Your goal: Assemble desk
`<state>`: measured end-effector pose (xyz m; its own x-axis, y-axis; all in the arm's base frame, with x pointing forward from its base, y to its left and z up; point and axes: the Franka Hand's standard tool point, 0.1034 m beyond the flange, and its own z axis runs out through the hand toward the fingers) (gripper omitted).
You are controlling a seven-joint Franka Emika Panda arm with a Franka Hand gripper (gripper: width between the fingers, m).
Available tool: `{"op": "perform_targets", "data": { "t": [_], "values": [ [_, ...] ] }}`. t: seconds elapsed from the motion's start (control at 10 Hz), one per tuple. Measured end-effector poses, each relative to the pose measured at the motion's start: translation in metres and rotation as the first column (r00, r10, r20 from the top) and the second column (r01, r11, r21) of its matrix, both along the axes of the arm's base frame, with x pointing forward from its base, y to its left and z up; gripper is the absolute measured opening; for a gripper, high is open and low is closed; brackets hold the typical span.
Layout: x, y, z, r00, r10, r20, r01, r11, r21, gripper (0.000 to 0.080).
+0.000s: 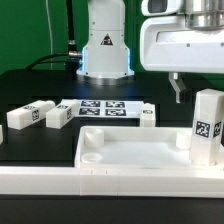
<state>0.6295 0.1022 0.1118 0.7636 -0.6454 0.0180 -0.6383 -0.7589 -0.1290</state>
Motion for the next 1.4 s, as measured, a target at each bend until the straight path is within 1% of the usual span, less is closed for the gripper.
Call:
{"op": "perform_targets", "data": {
  "t": [0.2, 0.3, 0.5, 0.7, 0.8, 0.9, 1.0, 1.4],
  "values": [
    [0.0011, 0.0002, 0.001, 0.969, 0.247, 0.015, -0.246, 0.969, -0.035, 0.0648],
    [0.0015, 0.0003, 0.0012, 0.946, 0.325, 0.019, -0.324, 0.945, -0.046, 0.0648],
    [0.002, 0.0012, 0.0029, 0.873, 0.488, 0.015, -0.486, 0.871, -0.068, 0.0649],
    [0.0027, 0.0, 0.0035, 0.754, 0.657, 0.011, -0.653, 0.752, -0.092, 0.0649],
    [0.0027, -0.0018, 0.0029, 0.673, 0.74, 0.009, -0.735, 0.67, -0.104, 0.0649],
    [0.0025, -0.0009, 0.0029, 0.632, 0.775, 0.003, -0.769, 0.629, -0.114, 0.0649],
    [0.0023, 0.0011, 0.0029, 0.537, 0.843, -0.015, -0.836, 0.531, -0.139, 0.0649],
    [0.0004, 0.0017, 0.0009, 0.34, 0.94, -0.036, -0.931, 0.331, -0.156, 0.0649]
  ]
}}
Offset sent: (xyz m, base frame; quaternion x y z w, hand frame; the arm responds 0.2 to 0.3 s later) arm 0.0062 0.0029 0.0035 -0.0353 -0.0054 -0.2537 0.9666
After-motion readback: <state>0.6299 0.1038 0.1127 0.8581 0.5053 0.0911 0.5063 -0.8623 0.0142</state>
